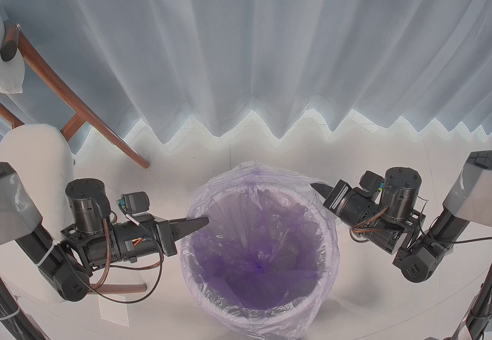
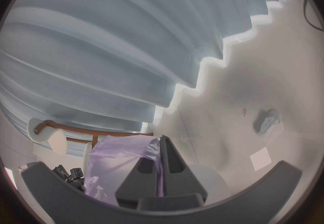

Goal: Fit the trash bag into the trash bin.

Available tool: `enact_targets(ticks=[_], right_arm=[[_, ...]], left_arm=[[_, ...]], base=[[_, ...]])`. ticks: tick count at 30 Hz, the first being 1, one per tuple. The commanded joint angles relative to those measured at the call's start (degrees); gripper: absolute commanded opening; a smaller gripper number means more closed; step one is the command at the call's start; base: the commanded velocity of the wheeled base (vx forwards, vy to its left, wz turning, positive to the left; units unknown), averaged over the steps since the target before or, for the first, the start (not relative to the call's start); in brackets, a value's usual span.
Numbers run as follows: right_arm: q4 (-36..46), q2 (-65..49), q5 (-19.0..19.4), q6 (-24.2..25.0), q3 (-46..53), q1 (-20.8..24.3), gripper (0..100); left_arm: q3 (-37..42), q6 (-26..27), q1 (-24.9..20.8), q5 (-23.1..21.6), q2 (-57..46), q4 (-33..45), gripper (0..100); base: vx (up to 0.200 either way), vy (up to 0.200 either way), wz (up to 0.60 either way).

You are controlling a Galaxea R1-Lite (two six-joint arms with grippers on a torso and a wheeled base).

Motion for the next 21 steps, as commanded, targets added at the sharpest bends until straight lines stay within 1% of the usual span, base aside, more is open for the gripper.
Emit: enact_targets(ticks=[1,3,4,10,16,21], right_arm=[[0.0,1.2,0.2,2.7,0.9,0.9,0],[0.0,1.4,0.1,3.5,0.9,1.0,0],[0.0,2.0,0.2,4.7,0.8,1.2,0],[-0.2,3.2,0.1,4.9,1.0,1.2,0],[-0.3,3.3,0.0,4.9,1.4,0.9,0],[-0.4,3.5,-0.2,4.6,1.9,0.9,0]], left_arm=[[0.2,-0.3,0.1,-1.0,0.3,-0.7,0],[0.2,-0.3,0.0,-1.3,0.3,-0.8,0],[0.1,-0.4,-0.2,-1.6,0.4,-0.8,0],[-0.4,-0.7,0.2,-1.7,0.4,-2.3,0],[-0.3,-3.7,0.2,-1.7,0.0,-4.6,0],[-0.3,-3.7,0.2,-1.2,0.2,-5.3,0]], base=[[0.000,0.000,0.00],[0.000,0.000,0.00],[0.000,0.000,0.00],[0.000,0.000,0.00],[0.000,0.000,0.00],[0.000,0.000,0.00]])
